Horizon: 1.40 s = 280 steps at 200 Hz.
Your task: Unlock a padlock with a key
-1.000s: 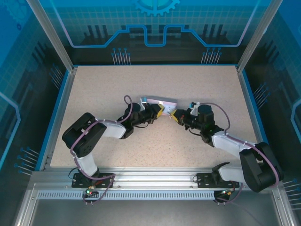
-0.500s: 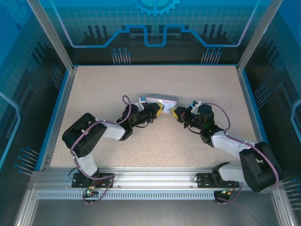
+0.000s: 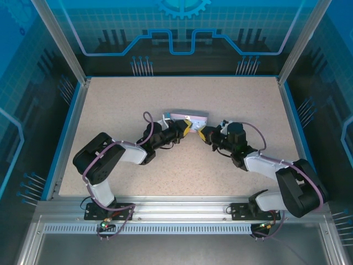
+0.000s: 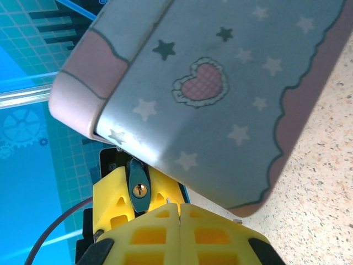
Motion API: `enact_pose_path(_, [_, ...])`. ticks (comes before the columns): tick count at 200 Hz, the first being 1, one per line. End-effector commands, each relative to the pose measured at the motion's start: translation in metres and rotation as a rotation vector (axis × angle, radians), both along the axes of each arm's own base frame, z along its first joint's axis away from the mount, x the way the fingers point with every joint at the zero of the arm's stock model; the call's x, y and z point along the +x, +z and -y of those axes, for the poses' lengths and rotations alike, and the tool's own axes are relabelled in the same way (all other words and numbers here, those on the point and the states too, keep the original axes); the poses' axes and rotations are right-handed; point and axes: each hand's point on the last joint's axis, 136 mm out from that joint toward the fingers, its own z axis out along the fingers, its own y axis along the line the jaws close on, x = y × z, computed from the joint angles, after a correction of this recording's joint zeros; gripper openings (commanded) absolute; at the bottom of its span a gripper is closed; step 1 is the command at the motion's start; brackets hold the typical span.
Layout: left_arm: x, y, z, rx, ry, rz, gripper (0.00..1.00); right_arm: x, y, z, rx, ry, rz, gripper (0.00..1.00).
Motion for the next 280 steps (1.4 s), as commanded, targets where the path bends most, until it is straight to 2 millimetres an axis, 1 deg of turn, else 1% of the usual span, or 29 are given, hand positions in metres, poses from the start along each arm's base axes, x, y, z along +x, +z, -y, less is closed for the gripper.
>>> enact_pose_path(1, [0.001, 0.031, -0.002, -0.070, 0.020, 0.118, 0.00, 0.008, 0.020, -0.008, 0.030, -0.004, 0.054, 0.00])
enact_pose_path(73, [0.002, 0.015, -0.001, -0.064, 0.024, 0.087, 0.00, 0.007, 0.012, -0.007, 0.015, -0.012, 0.036, 0.00])
enact_pose_path(176, [0.001, 0.014, 0.000, -0.075, 0.024, 0.083, 0.00, 0.010, -0.003, -0.012, -0.007, -0.026, -0.002, 0.00])
enact_pose_path(280, [-0.001, 0.008, 0.000, -0.066, 0.020, 0.072, 0.00, 0.015, -0.001, -0.015, 0.002, -0.026, -0.002, 0.00])
